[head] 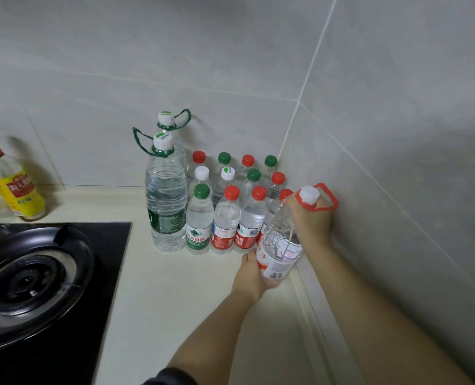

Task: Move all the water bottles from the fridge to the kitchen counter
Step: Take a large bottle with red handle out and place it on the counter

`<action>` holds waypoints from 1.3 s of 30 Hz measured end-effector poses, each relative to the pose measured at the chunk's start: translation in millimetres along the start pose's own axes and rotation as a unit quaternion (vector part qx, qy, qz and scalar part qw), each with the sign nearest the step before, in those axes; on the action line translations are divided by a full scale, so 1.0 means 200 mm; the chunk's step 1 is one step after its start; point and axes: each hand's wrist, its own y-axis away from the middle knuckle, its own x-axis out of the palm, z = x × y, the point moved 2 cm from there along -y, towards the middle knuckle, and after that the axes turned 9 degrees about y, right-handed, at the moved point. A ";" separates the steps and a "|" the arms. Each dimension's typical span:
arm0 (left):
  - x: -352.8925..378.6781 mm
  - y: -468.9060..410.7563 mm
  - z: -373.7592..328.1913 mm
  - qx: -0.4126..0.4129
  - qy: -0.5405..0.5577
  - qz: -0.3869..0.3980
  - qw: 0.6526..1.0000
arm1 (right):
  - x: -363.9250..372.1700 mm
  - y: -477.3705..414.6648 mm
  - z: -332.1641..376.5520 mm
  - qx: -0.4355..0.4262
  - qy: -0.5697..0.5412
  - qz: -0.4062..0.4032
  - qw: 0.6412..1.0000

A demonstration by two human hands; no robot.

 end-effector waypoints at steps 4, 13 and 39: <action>0.00 0.01 -0.07 -0.001 0.008 0.015 1.000 | 0.01 -0.02 -0.02 -0.009 0.006 0.002 1.000; -0.01 0.00 -0.10 -0.010 0.053 0.018 0.998 | 0.04 -0.03 -0.02 -0.003 0.008 0.002 1.000; -0.63 1.17 -0.31 0.017 -0.347 -0.119 0.930 | -0.18 0.96 -0.04 0.056 0.169 0.272 0.946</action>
